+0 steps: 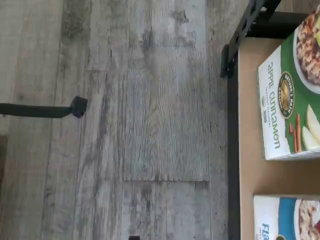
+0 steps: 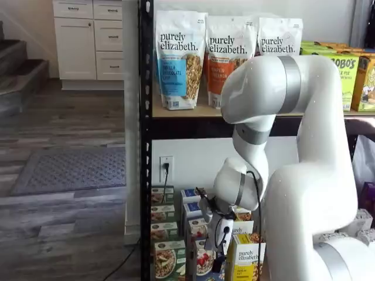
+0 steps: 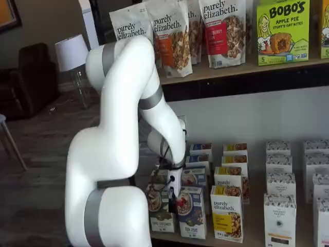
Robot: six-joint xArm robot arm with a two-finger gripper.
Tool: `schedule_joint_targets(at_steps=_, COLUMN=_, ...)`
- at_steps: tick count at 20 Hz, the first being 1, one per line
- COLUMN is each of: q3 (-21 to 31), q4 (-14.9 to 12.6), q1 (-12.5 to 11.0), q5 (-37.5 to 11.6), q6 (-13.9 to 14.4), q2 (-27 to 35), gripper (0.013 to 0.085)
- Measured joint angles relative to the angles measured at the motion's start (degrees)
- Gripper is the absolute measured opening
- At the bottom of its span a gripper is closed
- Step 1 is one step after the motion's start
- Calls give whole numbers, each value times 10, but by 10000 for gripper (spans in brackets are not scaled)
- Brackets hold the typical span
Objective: Pick up the blue and white box that is on the bottom shelf, the second box from the left
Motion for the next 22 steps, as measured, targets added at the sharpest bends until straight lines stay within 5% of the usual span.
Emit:
schedule_joint_targets(at_steps=2, q3=-18, q4=-65, q1=-6, q5=38, q6=56, q2=5, gripper=850)
schedule_joint_targets(at_steps=5, q3=-26, q4=-81, q1=-7, q5=49, q6=70, q2=10, gripper=850)
schedule_joint_targets(at_steps=22, q3=-31, q4=72, q1=3, q5=-40, q6=-64, q2=26, gripper=850)
